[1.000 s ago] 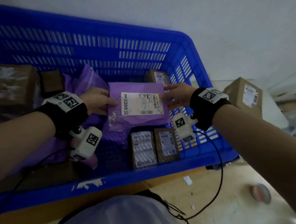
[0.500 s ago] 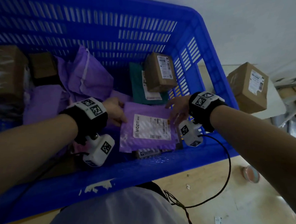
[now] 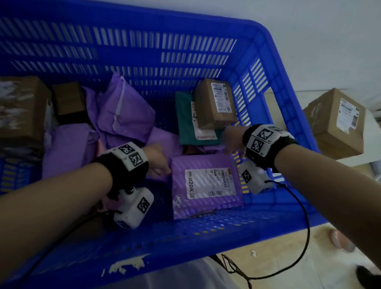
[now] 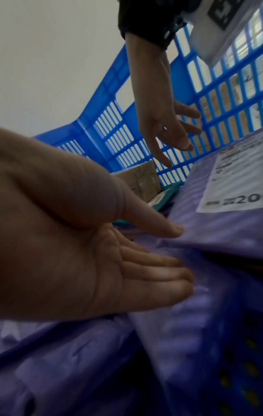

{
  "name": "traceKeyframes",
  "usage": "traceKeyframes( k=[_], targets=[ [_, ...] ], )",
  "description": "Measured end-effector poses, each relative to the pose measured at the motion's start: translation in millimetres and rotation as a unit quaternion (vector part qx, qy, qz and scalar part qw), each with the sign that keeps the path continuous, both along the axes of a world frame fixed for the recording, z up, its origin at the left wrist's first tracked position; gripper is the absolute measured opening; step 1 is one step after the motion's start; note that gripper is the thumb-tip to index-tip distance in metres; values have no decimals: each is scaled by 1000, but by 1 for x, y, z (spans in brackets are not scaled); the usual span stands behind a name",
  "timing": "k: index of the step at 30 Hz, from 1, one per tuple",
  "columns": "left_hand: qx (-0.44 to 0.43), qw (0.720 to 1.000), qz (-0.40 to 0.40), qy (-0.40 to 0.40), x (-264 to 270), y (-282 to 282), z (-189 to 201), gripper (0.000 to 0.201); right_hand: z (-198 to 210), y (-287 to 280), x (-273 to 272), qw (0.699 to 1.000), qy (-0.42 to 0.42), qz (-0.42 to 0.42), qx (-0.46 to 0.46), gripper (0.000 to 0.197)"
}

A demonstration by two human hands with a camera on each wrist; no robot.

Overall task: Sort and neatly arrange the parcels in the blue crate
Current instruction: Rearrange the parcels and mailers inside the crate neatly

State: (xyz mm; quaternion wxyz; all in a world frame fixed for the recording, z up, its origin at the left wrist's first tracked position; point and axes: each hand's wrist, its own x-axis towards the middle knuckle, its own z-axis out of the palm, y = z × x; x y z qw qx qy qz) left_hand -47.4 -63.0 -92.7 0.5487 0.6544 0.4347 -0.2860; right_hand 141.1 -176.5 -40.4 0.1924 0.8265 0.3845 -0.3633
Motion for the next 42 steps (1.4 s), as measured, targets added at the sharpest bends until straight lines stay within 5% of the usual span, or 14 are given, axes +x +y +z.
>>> traceKeyframes(
  k=[1,3,7,18,22,26,35,42],
  targets=[
    [47,999,4,-15,-1,5,5,19,6,11,-3,1000,-1,12,12,33],
    [126,992,10,-27,-4,17,7,31,13,36,-10,997,28,49,50,38],
    [172,983,65,-14,-11,27,6,30,10,75,-25,981,104,86,140,50],
    [1,973,227,49,-20,13,-7,40,-59,131,-43,970,188,108,113,53],
    [-63,934,348,56,-27,12,-18,19,-74,136,-37,972,182,104,104,47],
    [-193,882,424,71,-28,0,-20,38,-84,139,-33,974,193,100,62,44],
    [-185,864,467,28,-22,3,-12,28,-87,137,-30,970,230,27,72,44],
    [-148,886,439,-22,-24,17,20,26,-61,138,-27,955,261,-64,129,39]
  ],
)
